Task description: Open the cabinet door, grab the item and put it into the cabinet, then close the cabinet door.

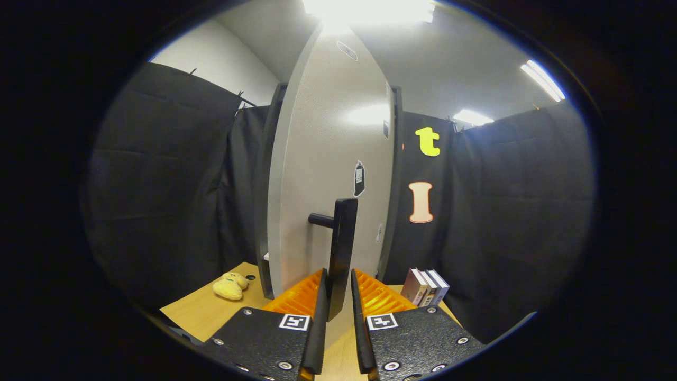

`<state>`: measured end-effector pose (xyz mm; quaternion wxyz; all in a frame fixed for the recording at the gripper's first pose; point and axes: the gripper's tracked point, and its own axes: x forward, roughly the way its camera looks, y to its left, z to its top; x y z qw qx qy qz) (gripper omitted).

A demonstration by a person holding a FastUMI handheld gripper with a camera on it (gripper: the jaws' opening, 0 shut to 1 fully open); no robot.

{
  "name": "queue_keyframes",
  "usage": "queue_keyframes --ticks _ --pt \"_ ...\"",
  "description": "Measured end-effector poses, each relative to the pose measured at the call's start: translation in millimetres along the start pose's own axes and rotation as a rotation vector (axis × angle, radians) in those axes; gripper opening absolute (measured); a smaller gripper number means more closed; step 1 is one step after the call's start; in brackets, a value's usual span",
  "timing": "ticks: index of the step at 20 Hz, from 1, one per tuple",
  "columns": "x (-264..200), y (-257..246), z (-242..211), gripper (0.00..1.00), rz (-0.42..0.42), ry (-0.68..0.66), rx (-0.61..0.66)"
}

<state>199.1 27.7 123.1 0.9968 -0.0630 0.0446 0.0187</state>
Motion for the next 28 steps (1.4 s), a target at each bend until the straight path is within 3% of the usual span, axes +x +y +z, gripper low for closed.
queue_keyframes --ticks 4,9,15,20,23,26,28 --pt "-6 -36 -5 0.25 -0.087 0.003 0.013" --pt "-20 -79 -10 0.17 -0.213 -0.001 0.037" --pt "-57 -119 12 0.16 -0.361 -0.094 0.084" --pt "-70 -99 39 0.17 -0.317 -0.224 0.189" --pt "-60 -58 34 0.45 -0.231 -0.245 0.194" --pt "-43 -18 12 0.88 -0.159 -0.217 0.181" --pt "-32 9 -3 0.93 -0.117 -0.207 0.173"
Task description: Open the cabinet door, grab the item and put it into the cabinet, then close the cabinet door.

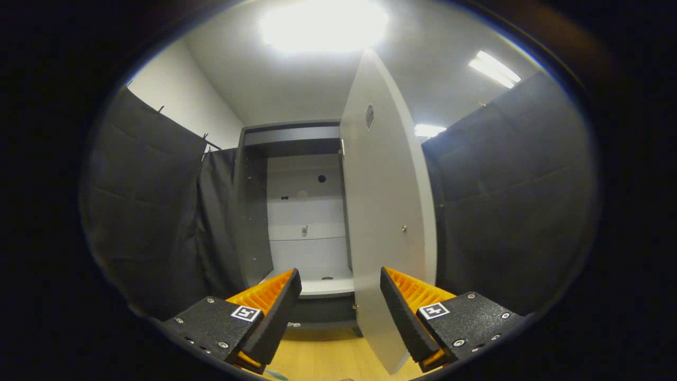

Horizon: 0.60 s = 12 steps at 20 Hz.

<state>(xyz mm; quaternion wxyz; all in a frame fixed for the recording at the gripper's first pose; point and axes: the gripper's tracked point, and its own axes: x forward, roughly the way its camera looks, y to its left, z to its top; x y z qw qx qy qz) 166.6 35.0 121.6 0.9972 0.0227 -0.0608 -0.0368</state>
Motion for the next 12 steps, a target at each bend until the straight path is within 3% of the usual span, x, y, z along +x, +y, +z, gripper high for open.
queue_keyframes --ticks 12 --pt "2 103 -133 0.93 0.151 0.123 0.058"
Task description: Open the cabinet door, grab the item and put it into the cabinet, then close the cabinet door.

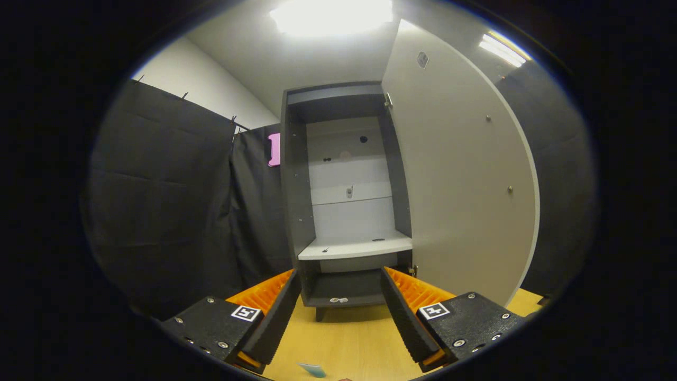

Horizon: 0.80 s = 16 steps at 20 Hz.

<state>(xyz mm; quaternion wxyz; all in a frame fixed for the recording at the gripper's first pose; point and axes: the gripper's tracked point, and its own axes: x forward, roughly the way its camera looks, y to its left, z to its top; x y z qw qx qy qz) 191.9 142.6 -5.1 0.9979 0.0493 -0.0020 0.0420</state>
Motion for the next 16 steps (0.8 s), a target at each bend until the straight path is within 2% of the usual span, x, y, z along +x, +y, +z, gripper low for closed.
queue_keyframes --ticks 10,16 --pt "8 26 -128 0.93 0.049 0.201 -0.013" --pt "7 46 -189 0.93 0.084 0.315 -0.036"
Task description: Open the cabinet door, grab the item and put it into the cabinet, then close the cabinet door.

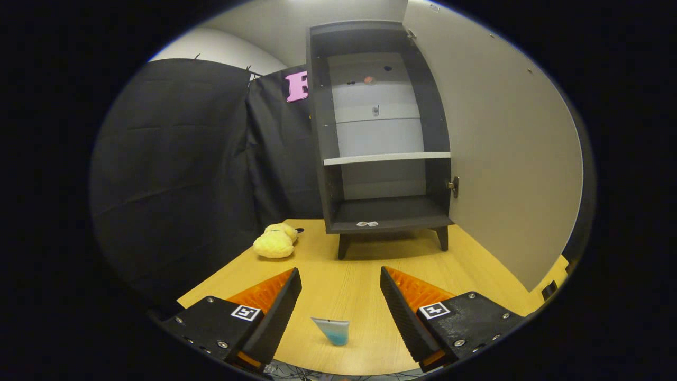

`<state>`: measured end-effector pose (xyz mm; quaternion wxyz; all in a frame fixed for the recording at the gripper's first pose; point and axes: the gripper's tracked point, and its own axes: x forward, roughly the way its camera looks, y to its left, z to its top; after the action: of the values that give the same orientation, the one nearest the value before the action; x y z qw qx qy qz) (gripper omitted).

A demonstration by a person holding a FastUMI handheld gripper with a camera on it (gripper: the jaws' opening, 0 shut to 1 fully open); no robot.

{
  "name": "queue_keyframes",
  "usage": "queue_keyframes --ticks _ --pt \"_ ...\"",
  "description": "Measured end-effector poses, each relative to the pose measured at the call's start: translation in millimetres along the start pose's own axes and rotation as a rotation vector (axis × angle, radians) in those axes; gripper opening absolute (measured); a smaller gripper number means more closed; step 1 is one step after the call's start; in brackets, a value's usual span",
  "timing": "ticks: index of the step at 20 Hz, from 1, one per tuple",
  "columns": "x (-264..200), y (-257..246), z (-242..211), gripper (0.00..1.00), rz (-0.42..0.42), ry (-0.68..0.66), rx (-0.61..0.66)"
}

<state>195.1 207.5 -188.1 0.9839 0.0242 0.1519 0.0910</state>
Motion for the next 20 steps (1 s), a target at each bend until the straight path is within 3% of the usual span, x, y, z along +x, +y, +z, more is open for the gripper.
queue_keyframes --ticks 15,19,20 --pt "27 7 -126 0.91 -0.03 0.286 -0.011" --pt "28 6 -141 0.81 -0.041 0.331 0.013" --pt "29 6 -140 0.71 -0.038 0.325 0.008"
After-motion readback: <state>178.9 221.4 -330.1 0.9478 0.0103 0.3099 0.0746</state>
